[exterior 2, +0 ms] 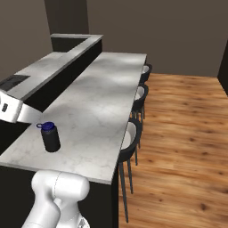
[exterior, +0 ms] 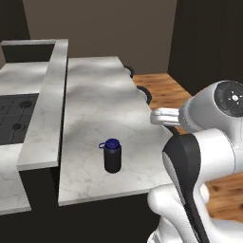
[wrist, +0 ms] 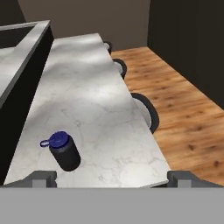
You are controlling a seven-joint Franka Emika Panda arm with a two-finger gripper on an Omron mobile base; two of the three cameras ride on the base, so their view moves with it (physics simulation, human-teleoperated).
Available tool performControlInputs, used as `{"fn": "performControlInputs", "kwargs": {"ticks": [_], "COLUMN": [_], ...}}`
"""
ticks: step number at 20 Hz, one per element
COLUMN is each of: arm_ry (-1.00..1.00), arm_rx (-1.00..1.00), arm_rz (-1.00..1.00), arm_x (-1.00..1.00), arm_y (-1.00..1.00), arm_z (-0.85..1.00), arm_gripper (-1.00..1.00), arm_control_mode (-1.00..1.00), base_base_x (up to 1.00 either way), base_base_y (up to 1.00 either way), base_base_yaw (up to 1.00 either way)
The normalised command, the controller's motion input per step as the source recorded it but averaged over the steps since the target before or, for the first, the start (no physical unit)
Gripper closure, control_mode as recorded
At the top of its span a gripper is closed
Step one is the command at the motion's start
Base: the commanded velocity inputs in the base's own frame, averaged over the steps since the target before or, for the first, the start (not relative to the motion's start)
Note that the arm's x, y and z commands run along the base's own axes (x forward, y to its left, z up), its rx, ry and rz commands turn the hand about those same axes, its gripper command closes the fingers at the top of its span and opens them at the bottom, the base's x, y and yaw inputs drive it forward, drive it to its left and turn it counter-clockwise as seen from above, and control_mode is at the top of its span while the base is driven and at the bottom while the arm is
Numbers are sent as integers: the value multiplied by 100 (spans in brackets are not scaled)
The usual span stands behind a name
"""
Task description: Move the drinks to the dining counter.
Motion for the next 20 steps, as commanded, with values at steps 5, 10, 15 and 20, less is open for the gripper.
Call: {"fn": "performControlInputs", "kwargs": {"ticks": [5, 10, 15, 20], "arm_ry": [0, 0, 0, 0], "arm_rx": [4, 0, 0, 0], "arm_rz": [0, 0, 0, 0], "arm_x": [-8, 0, 0, 0], "arm_y": [0, 0, 0, 0], "arm_z": [4, 0, 0, 0], "arm_gripper": [-100, -100, -100, -100], "arm_control_mode": [100, 100, 100, 100], "base_base_x": [-13, -7, 5, 0], "base_base_y": [1, 45, 82, 15], "base_base_yaw": [0, 2, 60, 99]}}
